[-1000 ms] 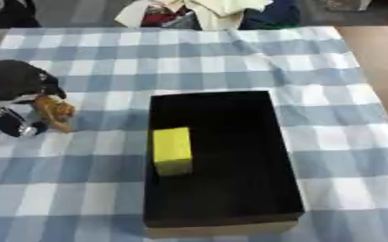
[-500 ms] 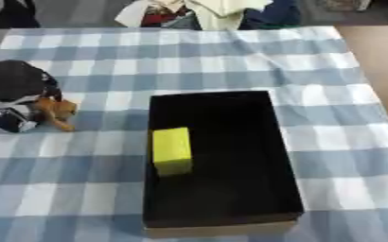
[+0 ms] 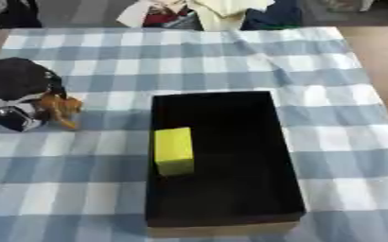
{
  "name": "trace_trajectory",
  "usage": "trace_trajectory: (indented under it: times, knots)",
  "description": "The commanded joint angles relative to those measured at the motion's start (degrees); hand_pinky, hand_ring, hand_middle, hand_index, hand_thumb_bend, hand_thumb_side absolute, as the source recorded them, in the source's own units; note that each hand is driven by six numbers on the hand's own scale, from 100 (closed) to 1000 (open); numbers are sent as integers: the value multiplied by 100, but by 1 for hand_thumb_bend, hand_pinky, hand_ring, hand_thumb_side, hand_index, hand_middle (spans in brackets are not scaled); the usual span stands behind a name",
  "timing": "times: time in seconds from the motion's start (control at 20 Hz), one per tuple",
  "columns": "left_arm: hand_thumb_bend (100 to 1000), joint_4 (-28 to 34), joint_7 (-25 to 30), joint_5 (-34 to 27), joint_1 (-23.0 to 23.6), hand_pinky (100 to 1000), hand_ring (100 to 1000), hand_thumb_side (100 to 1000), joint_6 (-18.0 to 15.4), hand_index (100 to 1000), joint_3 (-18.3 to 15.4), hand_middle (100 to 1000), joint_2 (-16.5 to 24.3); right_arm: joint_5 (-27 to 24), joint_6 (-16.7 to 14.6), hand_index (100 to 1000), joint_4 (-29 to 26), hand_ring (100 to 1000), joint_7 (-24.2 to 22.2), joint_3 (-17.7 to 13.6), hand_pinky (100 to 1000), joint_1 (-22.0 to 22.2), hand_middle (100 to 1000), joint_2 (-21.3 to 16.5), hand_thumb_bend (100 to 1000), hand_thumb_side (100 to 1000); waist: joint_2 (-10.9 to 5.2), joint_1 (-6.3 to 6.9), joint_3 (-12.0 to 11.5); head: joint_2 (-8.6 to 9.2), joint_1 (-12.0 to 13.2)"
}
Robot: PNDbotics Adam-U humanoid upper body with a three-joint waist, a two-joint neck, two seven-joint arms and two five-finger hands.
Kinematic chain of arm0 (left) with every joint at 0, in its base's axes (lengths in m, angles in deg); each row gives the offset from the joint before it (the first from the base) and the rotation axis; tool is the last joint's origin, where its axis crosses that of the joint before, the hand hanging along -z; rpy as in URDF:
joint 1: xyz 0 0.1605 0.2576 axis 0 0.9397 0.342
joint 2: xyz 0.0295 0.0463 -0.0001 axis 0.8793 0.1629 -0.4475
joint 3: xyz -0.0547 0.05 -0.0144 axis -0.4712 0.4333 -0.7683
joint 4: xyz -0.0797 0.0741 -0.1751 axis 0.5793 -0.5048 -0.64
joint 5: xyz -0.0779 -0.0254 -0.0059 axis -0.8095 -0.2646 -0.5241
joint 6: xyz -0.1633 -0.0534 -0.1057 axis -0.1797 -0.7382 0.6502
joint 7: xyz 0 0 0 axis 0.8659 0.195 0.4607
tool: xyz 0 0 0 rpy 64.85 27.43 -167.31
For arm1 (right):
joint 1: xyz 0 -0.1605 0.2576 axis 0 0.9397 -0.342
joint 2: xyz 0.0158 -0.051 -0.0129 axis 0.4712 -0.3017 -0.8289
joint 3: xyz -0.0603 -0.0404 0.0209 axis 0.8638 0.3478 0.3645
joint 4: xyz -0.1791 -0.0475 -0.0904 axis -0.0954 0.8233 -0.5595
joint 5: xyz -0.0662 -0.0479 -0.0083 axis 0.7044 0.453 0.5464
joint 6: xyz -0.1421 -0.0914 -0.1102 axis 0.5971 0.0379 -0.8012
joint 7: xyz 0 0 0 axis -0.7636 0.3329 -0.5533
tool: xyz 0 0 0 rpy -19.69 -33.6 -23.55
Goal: Pick up objects on the table and place them in the box.
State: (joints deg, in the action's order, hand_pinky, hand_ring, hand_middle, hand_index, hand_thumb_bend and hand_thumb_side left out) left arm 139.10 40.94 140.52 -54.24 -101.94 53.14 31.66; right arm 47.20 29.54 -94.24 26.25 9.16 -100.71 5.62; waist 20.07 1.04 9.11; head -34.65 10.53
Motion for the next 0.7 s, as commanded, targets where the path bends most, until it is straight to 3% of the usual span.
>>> trace_trajectory:
  times: [0.05,0.7]
  knots:
    - [100,110,-28,-87,-87,588,624,119,44,622,-99,485,232,-42,19,768,-72,800,6,-58,833,-40,650,-68,100,730,-181,4,-14,20,14]
    - [100,760,49,-785,-197,555,582,115,451,600,-259,468,274,-62,91,767,-122,802,16,-72,834,66,647,7,100,722,-308,33,-80,-122,-42]
